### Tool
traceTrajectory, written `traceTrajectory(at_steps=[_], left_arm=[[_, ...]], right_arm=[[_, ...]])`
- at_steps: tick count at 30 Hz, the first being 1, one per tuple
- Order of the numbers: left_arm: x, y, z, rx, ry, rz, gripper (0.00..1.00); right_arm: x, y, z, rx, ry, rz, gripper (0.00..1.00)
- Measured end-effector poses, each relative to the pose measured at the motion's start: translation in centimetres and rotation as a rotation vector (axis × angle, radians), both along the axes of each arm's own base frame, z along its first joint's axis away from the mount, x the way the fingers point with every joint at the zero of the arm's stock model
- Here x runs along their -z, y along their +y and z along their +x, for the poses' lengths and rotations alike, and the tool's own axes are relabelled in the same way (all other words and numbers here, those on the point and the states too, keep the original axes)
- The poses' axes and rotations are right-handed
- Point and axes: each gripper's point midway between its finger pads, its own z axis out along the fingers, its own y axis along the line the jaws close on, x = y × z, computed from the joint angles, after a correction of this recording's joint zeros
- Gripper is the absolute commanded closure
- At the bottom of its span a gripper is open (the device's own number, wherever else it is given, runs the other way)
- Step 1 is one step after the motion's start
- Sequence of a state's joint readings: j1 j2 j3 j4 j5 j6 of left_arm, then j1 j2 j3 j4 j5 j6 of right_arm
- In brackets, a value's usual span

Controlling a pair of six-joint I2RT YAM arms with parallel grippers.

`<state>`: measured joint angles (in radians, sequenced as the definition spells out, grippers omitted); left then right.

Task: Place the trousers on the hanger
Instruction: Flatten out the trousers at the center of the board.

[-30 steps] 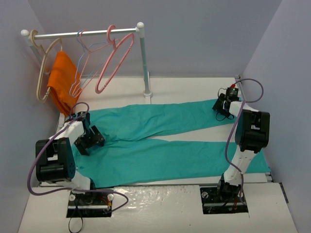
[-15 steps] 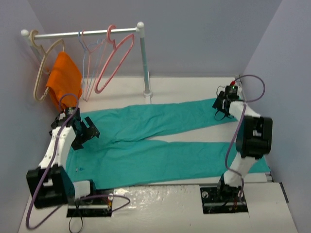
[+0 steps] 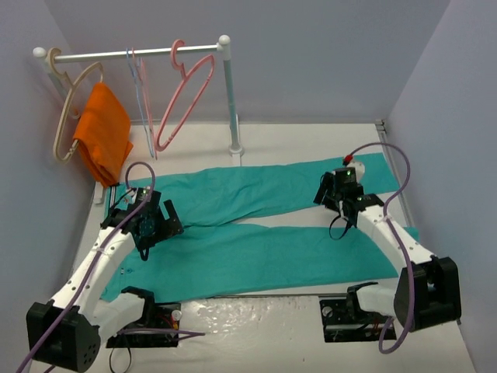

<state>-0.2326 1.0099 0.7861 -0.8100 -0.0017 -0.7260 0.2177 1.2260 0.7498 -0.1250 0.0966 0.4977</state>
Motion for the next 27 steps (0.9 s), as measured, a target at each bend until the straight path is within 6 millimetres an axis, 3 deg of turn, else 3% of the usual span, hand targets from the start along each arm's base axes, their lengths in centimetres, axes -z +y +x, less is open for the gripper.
traceTrajectory(at_steps=[3,7,12,15,18,27], left_arm=[[2.9,-0.2,-2.1,-0.021,0.088,0.003,0.14],[5.2,-0.6,-2.8,-0.047,0.135,-0.006,0.14],[7.8,-0.9,-2.5,-0.081,0.189,-0.003,0.14],[8.3,-0.8,-2.1,-0.089,0.219,0.014,0.14],[8.6,-0.7,-1.8,-0.096,0.265,0.031,0.14],[8.4,-0.3,2.0,-0.112,0.325,0.020,0.14]], right_arm=[[2.1,0.0,-3.7,0.012,0.081,0.012,0.40],[3.6,1.2,-6.3,0.007,0.116,0.076,0.40],[6.1,2.8,-8.7,-0.010,0.198,0.128,0.39],[7.6,3.1,-9.3,-0.005,0.253,0.142,0.39],[8.3,3.4,-8.5,0.001,0.273,0.143,0.40],[7.9,2.2,-1.6,0.038,0.199,0.177,0.40]])
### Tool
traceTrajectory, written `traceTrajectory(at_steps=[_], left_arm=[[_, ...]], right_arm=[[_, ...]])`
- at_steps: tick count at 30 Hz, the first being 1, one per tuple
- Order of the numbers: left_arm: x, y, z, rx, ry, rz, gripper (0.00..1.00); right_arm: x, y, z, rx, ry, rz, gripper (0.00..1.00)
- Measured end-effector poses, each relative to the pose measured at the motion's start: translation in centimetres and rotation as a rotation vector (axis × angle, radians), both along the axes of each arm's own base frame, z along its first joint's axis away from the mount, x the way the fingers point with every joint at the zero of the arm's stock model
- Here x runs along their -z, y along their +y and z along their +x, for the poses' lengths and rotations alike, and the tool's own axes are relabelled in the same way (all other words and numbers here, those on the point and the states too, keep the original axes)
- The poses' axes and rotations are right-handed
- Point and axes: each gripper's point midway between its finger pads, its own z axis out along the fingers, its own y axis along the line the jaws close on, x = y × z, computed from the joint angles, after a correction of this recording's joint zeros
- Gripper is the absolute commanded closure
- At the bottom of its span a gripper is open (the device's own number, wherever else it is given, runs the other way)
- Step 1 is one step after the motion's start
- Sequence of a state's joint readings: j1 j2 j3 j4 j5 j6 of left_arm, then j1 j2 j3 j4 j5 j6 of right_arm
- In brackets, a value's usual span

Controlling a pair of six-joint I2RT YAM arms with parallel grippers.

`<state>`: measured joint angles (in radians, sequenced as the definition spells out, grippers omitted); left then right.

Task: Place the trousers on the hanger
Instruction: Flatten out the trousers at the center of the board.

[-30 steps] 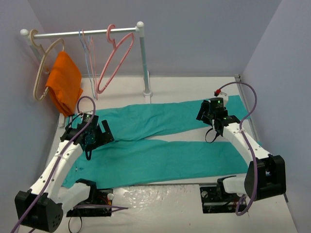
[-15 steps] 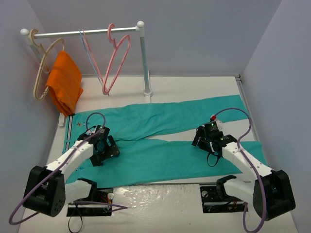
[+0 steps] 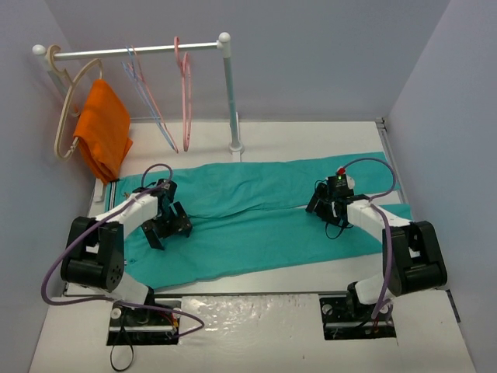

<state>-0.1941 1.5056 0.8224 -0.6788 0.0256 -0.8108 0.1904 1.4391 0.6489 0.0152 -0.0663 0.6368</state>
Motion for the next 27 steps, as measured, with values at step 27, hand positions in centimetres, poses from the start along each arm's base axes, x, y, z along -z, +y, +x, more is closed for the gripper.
traceTrajectory(at_steps=[27], left_arm=[[-4.4,3.7,2.1,0.021,-0.217,0.095,0.11]], right_arm=[[-3.1,-0.1,-1.9,-0.120,-0.066,-0.085,0.39]])
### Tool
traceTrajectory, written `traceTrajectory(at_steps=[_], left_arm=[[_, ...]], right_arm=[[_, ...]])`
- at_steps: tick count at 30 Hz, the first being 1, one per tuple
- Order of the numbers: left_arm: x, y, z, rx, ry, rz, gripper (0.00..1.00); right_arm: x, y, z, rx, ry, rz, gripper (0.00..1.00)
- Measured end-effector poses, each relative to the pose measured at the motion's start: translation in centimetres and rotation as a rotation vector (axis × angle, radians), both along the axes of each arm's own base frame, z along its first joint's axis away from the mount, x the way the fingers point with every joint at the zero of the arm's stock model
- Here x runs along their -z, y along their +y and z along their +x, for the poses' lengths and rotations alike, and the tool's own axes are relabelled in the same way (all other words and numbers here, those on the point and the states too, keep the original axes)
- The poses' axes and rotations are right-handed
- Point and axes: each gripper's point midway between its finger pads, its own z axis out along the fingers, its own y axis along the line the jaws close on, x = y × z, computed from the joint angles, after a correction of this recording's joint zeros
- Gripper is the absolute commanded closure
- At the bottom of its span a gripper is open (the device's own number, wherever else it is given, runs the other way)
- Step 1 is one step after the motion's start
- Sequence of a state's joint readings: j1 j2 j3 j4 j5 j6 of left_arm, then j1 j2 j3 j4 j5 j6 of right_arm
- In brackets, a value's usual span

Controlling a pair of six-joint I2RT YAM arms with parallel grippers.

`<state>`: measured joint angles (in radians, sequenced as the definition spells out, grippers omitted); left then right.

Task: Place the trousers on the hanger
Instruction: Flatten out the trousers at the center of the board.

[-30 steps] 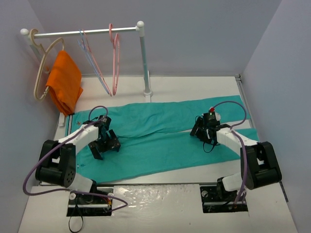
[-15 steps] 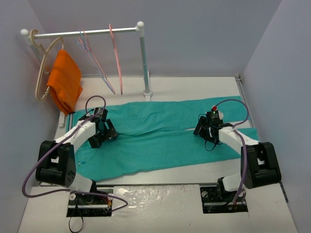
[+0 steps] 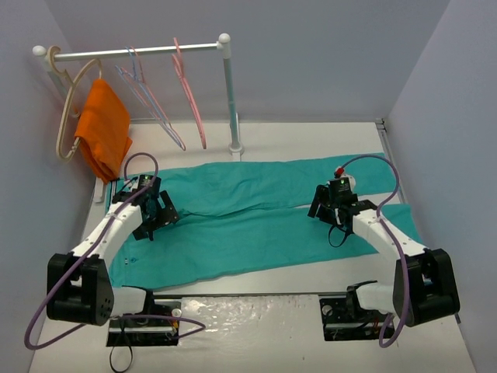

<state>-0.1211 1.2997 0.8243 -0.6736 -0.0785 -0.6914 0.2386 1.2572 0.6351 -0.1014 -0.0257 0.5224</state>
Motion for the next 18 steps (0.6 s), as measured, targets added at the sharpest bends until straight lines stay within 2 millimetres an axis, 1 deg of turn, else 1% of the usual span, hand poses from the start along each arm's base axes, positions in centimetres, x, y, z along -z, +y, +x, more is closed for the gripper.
traceTrajectory(at_steps=[2,4,8,11,12,18], left_arm=[[1.3,-0.2,-1.0,0.005,0.049,-0.010,0.11],[2.1,-0.3,-1.8,0.008,0.083,-0.020,0.11],[2.0,-0.5,-2.0,0.011,0.083,-0.029,0.11],[1.2,-0.4,-1.9,0.016,0.058,-0.026,0.11],[0.6,-0.4,-1.7,0.019,0.043,-0.024,0.11],[-2.6,0.1,0.2,0.023,-0.063,-0.010,0.11]], right_arm=[[0.9,0.0,-0.9,-0.003,0.026,-0.003,0.39],[2.0,0.1,-2.1,-0.010,0.061,-0.004,0.39],[3.1,0.9,-4.2,-0.029,0.128,-0.005,0.39],[3.6,1.6,-5.4,-0.043,0.156,-0.009,0.39],[3.5,2.1,-5.7,-0.042,0.154,-0.003,0.39],[3.6,5.5,-8.9,-0.107,0.166,0.023,0.39]])
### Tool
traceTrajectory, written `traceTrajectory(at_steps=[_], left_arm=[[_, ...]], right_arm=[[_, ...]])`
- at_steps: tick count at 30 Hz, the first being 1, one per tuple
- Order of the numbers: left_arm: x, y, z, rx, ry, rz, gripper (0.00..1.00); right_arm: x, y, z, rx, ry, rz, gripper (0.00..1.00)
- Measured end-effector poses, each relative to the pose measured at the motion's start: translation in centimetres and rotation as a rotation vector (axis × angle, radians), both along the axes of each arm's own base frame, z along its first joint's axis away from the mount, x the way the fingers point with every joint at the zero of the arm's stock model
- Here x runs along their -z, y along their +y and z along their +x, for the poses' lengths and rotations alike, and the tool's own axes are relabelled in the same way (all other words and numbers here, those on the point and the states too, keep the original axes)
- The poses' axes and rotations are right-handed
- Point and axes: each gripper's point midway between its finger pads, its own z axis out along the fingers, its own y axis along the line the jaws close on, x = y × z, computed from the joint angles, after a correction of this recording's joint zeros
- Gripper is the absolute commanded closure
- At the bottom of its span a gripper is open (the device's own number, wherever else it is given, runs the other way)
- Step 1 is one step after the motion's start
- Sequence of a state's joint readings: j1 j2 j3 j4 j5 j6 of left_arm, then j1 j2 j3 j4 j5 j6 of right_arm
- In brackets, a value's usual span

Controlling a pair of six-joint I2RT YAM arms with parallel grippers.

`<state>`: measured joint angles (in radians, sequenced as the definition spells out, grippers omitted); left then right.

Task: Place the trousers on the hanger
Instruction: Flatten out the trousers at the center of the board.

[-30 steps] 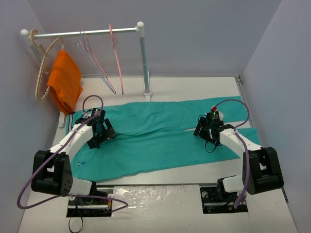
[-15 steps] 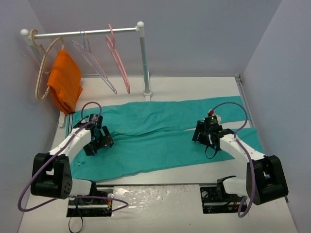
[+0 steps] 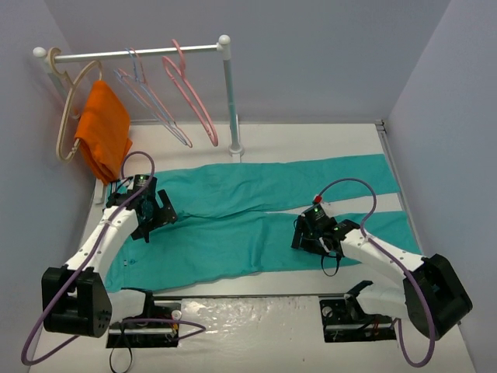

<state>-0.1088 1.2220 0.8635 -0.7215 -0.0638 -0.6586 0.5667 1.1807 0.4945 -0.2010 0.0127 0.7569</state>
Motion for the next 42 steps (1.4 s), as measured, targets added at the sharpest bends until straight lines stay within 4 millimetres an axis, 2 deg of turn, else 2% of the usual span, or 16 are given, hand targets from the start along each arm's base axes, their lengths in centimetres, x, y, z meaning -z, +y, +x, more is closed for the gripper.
traceTrajectory(at_steps=[3,6,7,9,12,13,16,17,21,27,32,38,42], left_arm=[[-0.7,0.2,0.7,-0.003,-0.021,0.005,0.11],[-1.1,0.3,1.6,-0.001,-0.020,0.009,0.11],[-1.2,0.3,2.2,0.001,-0.017,0.012,0.11],[-1.5,0.3,3.6,0.003,-0.013,0.016,0.11],[-2.2,0.0,6.7,0.010,-0.036,0.020,0.11],[-2.3,0.0,7.8,0.013,-0.045,0.022,0.11],[-2.0,0.0,9.7,0.023,-0.048,0.030,0.11],[-1.6,0.0,10.2,0.026,-0.042,0.033,0.11],[0.5,0.0,10.9,0.039,0.008,0.042,0.11],[4.3,0.0,11.4,0.042,0.085,0.022,0.11],[6.4,0.7,9.5,0.003,0.145,-0.005,0.11],[6.6,1.2,7.7,-0.020,0.136,-0.009,0.11],[6.6,1.2,6.2,-0.030,0.145,-0.023,0.11]], right_arm=[[0.0,0.9,-1.1,-0.006,0.014,0.012,0.39],[-0.4,0.5,-1.6,0.000,0.041,-0.028,0.39],[-1.1,0.3,-1.0,0.003,0.043,-0.045,0.39],[-2.9,0.2,1.5,0.020,0.018,-0.057,0.40],[-6.7,-0.6,7.8,0.074,-0.083,-0.062,0.40],[-7.8,-1.5,10.0,0.094,-0.118,-0.080,0.40],[-9.9,-3.5,14.4,0.117,-0.185,-0.127,0.41],[-10.0,-4.4,15.6,0.124,-0.190,-0.145,0.41],[-8.8,-6.6,18.3,0.120,-0.178,-0.196,0.43],[-3.6,-8.3,21.2,0.116,-0.129,-0.207,0.43],[-0.2,-8.5,20.8,0.113,-0.090,-0.206,0.43],[0.0,-8.8,20.5,0.141,-0.132,-0.177,0.43],[-0.1,-10.0,18.7,0.196,-0.128,-0.139,0.43]])
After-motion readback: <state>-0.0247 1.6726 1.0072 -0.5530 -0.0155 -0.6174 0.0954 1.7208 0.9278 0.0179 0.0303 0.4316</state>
